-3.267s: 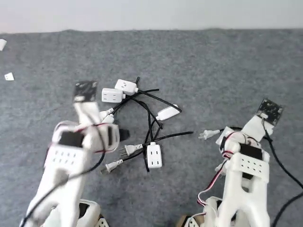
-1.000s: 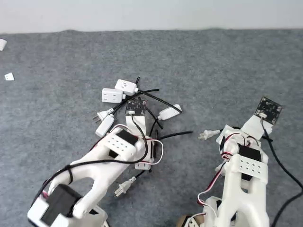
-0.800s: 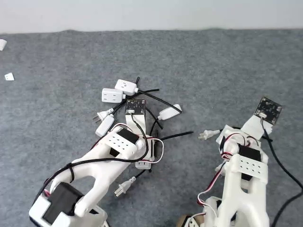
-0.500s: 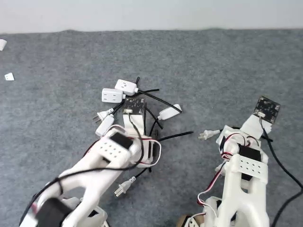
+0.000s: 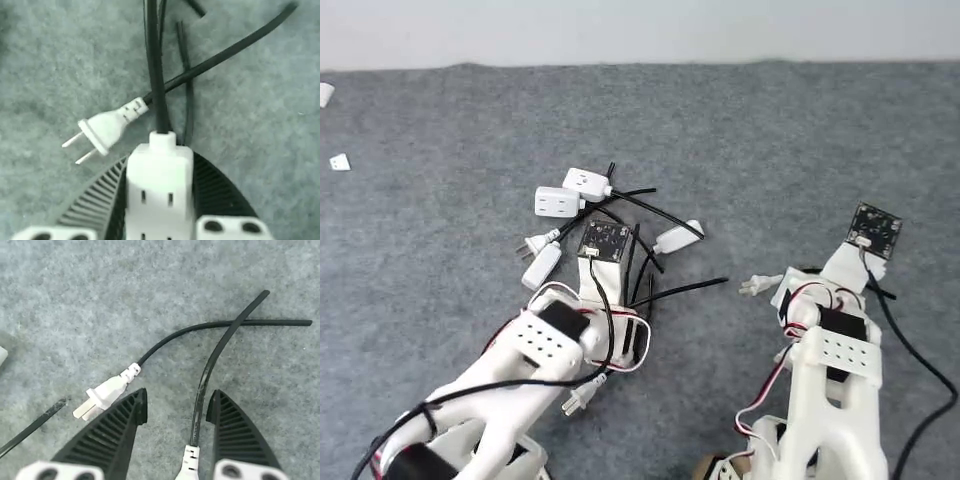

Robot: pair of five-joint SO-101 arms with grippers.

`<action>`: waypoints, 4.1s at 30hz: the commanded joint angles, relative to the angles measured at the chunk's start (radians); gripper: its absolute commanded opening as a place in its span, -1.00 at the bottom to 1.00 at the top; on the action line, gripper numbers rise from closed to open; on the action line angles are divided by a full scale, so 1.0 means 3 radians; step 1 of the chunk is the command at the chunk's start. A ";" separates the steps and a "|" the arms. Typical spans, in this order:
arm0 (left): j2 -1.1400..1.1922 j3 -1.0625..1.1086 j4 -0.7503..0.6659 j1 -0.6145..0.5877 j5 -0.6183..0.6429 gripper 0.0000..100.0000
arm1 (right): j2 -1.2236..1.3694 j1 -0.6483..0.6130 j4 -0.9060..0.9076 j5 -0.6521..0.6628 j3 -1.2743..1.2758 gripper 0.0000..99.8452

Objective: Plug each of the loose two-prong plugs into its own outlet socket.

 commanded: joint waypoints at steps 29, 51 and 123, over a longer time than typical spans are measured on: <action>-0.1611 0.1071 -0.0113 -0.2803 -0.1197 -0.97 | -0.0079 -0.2565 0.1102 0.3590 -0.0557 -0.35; -0.1632 0.1071 -0.0123 -0.2813 -0.1222 -0.97 | 0.0770 -0.2642 0.0698 0.5473 -0.0706 -0.30; -0.1616 0.1092 -0.0235 -0.2813 -0.1207 -0.71 | 0.2780 -0.0841 0.1890 0.3222 -0.3800 -0.19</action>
